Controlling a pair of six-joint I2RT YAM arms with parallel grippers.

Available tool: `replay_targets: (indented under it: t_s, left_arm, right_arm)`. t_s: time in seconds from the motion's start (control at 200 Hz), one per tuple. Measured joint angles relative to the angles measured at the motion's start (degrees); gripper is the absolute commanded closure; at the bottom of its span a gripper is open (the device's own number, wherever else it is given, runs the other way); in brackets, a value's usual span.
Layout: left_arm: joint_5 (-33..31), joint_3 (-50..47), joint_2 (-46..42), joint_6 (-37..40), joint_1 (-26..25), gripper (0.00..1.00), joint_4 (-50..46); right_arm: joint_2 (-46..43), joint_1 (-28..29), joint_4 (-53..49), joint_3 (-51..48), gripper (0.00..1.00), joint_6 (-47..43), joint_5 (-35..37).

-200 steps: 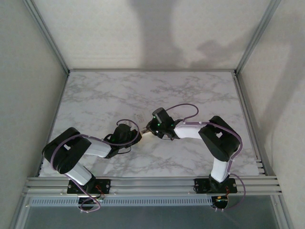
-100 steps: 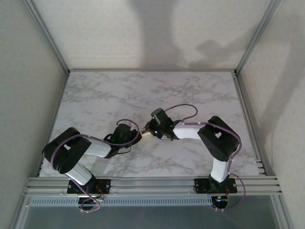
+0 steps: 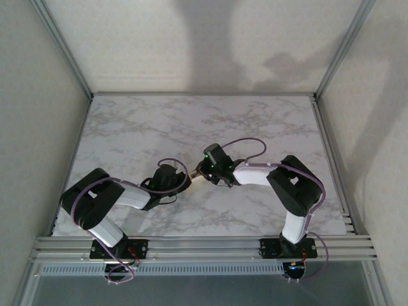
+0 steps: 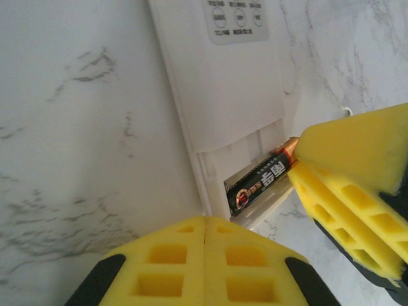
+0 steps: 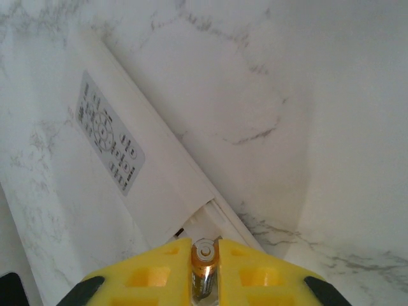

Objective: Load the batteries into the remote control

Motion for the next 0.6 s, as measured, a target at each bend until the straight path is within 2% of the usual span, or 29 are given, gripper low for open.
replay_targets:
  t_s: [0.371,0.601]
  left_arm:
    - [2.7,6.5,4.2,0.4,-3.0,1.00,0.0]
    - [1.1,5.2,0.9,0.9,-2.6,1.00,-2.7]
  right_arm:
    - [-2.7,-4.3,-3.3,0.0,0.83,-3.5,0.7]
    - [-2.7,-4.6,-5.4,0.0,0.83,-4.3,0.6]
